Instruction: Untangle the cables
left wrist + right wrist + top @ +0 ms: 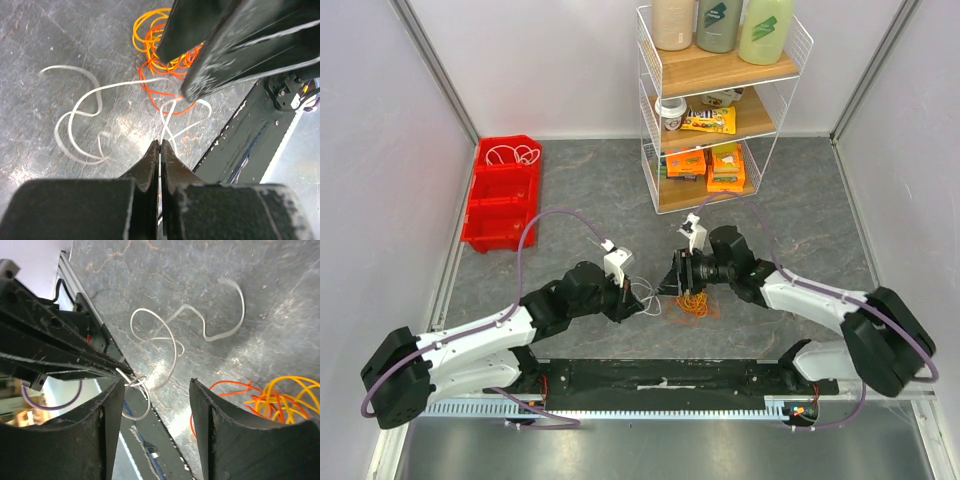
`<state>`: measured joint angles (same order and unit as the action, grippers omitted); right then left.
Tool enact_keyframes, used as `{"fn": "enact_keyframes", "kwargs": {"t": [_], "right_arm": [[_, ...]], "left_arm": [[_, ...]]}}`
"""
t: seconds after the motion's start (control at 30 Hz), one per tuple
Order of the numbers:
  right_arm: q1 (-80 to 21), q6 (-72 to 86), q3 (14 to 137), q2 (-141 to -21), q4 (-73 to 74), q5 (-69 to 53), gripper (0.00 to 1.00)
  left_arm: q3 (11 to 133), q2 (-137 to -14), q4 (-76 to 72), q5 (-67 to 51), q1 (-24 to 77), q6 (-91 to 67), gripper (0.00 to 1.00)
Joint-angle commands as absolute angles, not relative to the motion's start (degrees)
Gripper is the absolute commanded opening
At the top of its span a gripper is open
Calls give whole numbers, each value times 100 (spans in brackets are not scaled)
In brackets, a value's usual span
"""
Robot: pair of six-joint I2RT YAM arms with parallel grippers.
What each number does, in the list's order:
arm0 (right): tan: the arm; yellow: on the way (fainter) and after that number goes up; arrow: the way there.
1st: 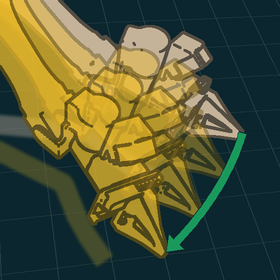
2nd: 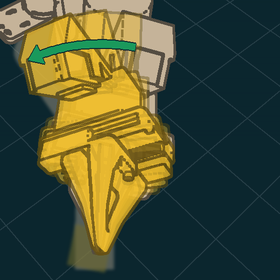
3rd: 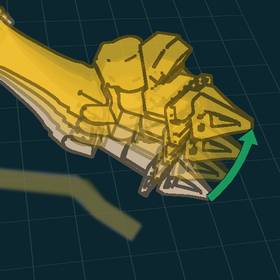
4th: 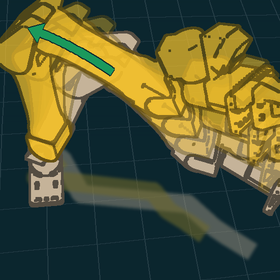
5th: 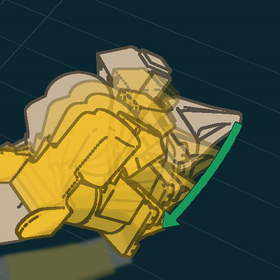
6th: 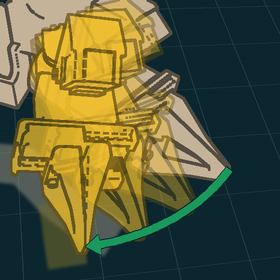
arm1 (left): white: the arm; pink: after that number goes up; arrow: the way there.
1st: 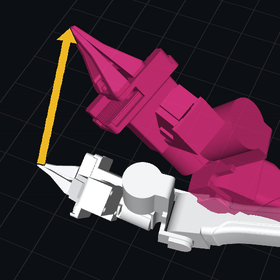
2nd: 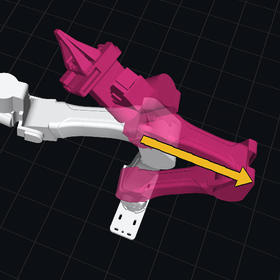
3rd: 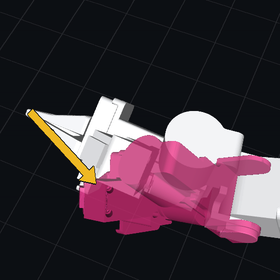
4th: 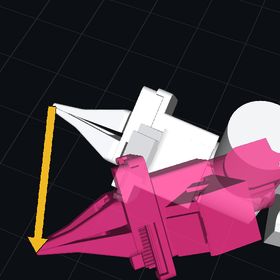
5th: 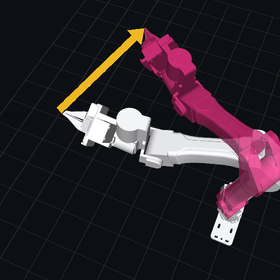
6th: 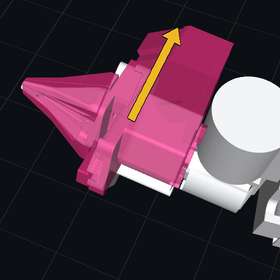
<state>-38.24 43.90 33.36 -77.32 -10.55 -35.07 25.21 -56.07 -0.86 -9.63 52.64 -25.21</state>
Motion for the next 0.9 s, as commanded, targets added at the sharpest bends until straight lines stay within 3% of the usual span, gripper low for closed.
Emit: {"fn": "enact_keyframes", "kwargs": {"t": [0.0, 0.17, 0.5, 0.63, 0.73, 0.77, 0.87], "right_arm": [[-4033, 3183, 3489, -7033, -307, -2918, 63], [-4833, 2734, 3744, -6987, -97, -2357, 63], [-5018, 2759, 3832, -7163, -483, -2136, 55], [-5159, 2926, 3876, -7295, -685, -2136, 42], [-5221, 3146, 3850, -7182, -607, -1480, 5], [-5238, 3373, 3824, -7007, -432, -885, 0], [-5265, 4425, 3622, -6514, 138, 996, 0]], "left_arm": [[2628, -5511, 184, -1081, 5282, -2795, 2], [2619, -5432, 211, -1151, 5282, -2848, 2], [2602, -5133, 264, -1301, 5282, -2909, 2], [2584, -5080, 211, -1275, 5282, -2979, 2], [2654, -4993, 473, -654, 5282, -3250, 2], [2680, -4931, 753, -33, 5291, -3539, 2], [2655, -4589, 1720, 1709, 5291, -4918, 2]]}}
